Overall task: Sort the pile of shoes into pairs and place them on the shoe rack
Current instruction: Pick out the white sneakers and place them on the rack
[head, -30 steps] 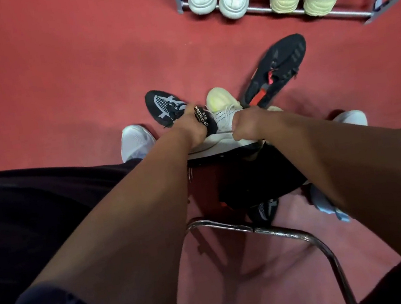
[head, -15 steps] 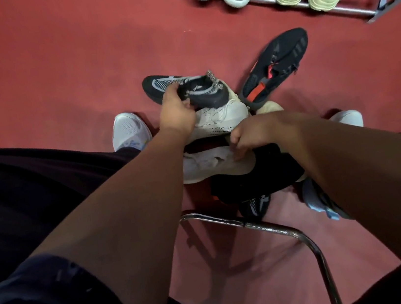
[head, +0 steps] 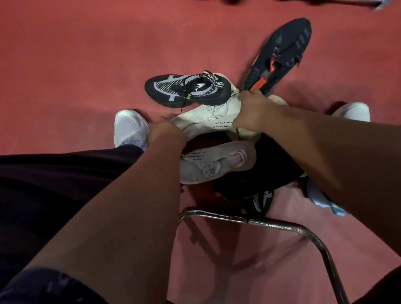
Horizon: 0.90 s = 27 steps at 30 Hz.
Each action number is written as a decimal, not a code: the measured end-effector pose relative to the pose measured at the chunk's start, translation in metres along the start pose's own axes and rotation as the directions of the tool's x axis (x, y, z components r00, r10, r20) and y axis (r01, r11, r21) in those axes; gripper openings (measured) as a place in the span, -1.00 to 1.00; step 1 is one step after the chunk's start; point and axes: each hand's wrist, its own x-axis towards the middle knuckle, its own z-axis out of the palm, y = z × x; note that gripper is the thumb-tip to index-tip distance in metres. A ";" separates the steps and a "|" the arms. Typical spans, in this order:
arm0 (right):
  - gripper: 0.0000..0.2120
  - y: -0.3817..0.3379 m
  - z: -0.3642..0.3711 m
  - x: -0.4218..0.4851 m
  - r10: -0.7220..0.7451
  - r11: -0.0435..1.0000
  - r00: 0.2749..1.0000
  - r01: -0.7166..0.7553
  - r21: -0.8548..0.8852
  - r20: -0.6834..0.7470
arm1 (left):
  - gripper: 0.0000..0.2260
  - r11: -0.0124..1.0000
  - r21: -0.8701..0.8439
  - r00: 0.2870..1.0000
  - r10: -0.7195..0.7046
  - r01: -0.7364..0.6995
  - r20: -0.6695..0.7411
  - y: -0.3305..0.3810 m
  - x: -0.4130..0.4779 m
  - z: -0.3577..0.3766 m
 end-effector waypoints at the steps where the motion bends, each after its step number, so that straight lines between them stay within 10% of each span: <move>1: -0.27 0.001 0.005 0.000 -0.003 1.000 0.999 0.003 0.006 0.033 | -0.45 1.000 0.015 1.000 -0.001 0.001 -0.002 -0.002 -0.001 0.000; 10: -0.36 -0.006 0.002 0.007 0.266 0.903 0.963 -0.231 0.363 -0.049 | -0.20 0.951 -0.181 0.968 0.250 -0.250 -0.024 -0.003 0.007 0.009; 15: -0.55 -0.007 -0.005 -0.009 0.137 0.990 0.965 -0.127 -0.056 0.222 | -0.31 0.971 -0.002 0.967 0.237 -0.239 -0.095 0.008 0.010 0.012; 18: -0.22 -0.009 0.009 -0.018 0.002 0.983 0.897 0.079 -0.163 0.442 | -0.35 0.950 0.235 0.970 0.230 -0.207 -0.076 0.011 0.006 0.013; 27: -0.03 -0.006 0.046 -0.044 -0.243 0.762 0.923 0.372 -0.530 0.298 | -0.41 0.916 0.265 0.946 0.322 -0.300 -0.040 0.011 0.018 0.023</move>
